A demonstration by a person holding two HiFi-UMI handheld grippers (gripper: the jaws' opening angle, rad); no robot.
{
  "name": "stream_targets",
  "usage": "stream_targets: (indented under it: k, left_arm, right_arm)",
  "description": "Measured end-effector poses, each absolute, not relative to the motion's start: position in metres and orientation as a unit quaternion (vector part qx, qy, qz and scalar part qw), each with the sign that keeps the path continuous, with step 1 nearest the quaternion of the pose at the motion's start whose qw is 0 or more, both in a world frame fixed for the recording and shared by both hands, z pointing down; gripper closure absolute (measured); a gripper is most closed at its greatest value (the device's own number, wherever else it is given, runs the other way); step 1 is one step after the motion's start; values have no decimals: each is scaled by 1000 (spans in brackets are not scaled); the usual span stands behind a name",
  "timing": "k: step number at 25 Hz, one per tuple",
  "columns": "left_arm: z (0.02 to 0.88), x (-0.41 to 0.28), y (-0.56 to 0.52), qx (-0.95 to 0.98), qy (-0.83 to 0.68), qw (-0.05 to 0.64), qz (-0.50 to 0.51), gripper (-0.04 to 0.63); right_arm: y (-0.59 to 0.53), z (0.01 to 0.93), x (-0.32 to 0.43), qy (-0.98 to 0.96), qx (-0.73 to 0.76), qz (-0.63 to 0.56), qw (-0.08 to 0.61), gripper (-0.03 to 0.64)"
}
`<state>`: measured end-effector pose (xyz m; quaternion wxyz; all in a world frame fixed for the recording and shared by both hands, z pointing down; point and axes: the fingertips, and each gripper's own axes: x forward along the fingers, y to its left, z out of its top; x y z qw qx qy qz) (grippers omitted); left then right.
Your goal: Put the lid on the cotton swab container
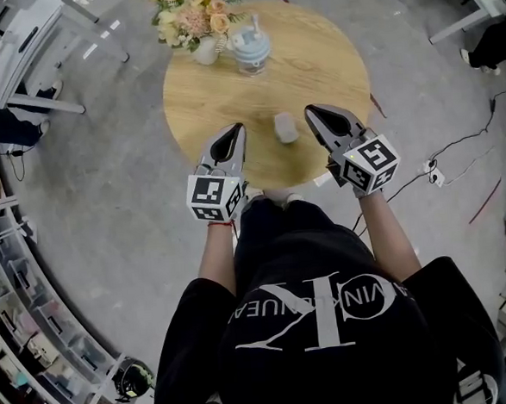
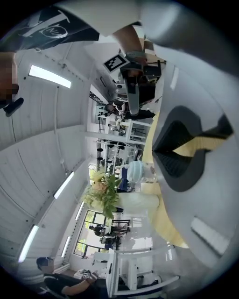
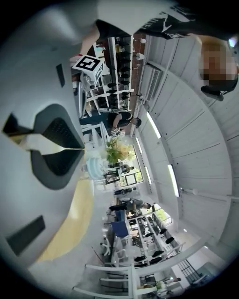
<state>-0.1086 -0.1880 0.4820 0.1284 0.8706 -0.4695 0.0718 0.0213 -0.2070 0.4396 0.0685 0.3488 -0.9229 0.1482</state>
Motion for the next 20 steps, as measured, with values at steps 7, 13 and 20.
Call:
stream_targets:
  k: [7, 13, 20]
  left_arm:
    - [431, -129, -200, 849, -523, 64, 42, 584]
    - [402, -140, -204, 840, -541, 40, 23, 584]
    - [382, -154, -206, 826, -563, 24, 7, 584]
  right_arm:
    - [-214, 401, 29, -925, 367, 94, 32, 601]
    - [-220, 380, 35, -925, 373, 69, 30, 601]
    - [-227, 358, 38, -925, 376, 48, 13, 601]
